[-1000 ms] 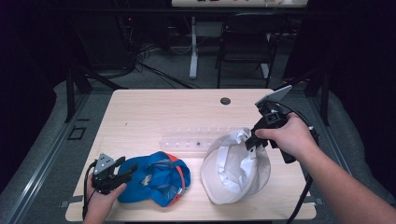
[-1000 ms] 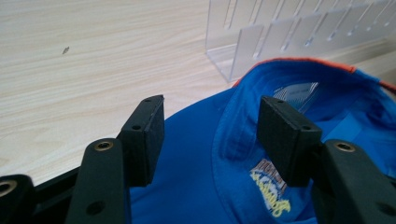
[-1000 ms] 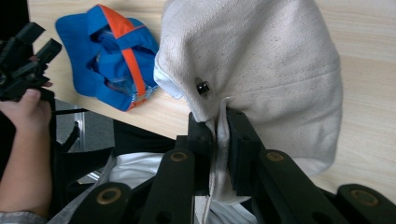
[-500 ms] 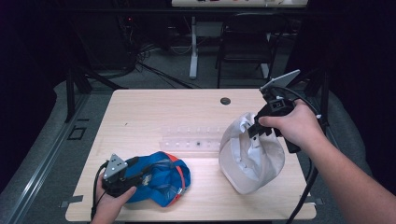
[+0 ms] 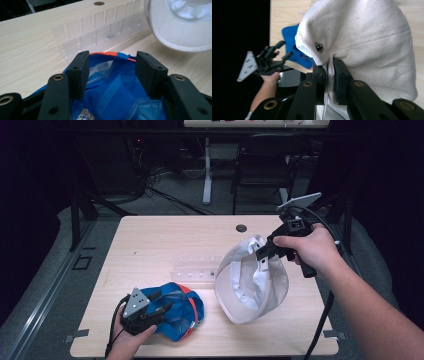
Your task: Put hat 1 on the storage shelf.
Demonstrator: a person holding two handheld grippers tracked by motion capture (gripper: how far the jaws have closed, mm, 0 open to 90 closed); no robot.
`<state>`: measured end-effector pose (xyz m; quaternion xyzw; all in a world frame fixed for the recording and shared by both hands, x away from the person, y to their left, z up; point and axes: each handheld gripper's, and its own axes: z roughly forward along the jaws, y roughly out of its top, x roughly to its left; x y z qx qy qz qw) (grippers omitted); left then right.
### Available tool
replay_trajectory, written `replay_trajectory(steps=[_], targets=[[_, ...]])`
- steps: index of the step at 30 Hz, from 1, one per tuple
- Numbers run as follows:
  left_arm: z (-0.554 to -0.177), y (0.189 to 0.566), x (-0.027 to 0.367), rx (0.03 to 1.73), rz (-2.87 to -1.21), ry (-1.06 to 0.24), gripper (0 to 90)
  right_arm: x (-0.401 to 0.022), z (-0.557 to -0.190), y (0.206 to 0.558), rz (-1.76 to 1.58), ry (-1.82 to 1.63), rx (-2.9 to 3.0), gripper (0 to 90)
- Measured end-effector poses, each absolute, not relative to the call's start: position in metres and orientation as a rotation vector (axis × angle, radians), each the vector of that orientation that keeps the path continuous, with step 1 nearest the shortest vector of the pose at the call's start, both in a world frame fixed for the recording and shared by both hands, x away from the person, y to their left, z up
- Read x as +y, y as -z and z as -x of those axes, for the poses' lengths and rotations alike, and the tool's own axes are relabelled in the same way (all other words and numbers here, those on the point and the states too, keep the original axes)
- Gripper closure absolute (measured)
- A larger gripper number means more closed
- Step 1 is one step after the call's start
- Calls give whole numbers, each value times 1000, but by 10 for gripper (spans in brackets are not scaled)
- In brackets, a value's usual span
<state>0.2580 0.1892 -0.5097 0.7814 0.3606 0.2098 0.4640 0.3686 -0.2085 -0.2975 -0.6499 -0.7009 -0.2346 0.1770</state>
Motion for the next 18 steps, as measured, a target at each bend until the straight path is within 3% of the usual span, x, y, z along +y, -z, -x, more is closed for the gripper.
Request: replay_trajectory(steps=[5, 18], targets=[[-254, 505, 183, 856, -1917, -560, 452, -205, -370, 299, 1770, 755, -1896, 817], [-249, 495, 168, 814, -1898, -515, 453, -209, -373, 308, 1651, 951, -1709, 818]])
